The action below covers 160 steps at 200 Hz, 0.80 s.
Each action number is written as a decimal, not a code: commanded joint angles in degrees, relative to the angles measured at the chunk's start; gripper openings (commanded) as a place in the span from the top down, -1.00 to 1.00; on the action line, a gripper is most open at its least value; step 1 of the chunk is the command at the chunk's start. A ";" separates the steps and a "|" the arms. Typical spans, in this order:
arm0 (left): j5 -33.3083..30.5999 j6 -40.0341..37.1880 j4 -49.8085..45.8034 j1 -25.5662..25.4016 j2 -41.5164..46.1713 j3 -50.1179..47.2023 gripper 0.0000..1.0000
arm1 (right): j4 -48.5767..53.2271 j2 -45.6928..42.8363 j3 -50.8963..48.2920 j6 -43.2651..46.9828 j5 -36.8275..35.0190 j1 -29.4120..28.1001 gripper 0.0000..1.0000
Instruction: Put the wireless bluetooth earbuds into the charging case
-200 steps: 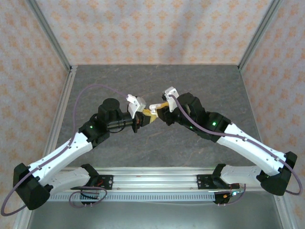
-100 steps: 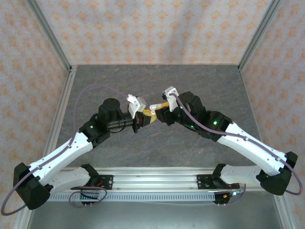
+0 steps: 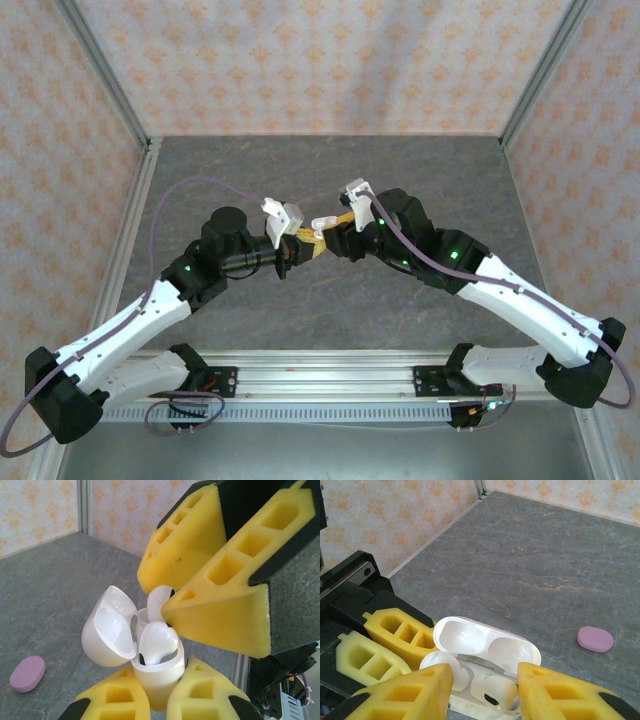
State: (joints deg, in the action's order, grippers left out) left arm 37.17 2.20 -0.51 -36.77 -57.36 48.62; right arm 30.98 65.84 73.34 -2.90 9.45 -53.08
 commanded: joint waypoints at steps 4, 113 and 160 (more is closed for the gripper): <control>-0.95 0.74 5.57 -0.40 1.49 0.12 1.00 | 1.13 0.41 1.41 -1.71 5.20 -1.10 0.18; -1.35 0.27 5.35 -0.39 1.91 0.12 1.00 | -4.26 -0.39 -0.30 -9.91 17.15 4.73 0.17; -1.40 0.15 5.25 -0.40 1.73 0.16 1.00 | -4.28 -0.41 -0.24 -10.73 17.72 5.53 0.17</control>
State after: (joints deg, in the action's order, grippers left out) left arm 36.86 2.15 0.10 -36.77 -56.16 48.58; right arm 28.40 65.82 73.45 -12.16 22.57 -47.03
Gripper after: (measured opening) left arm 0.087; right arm 0.414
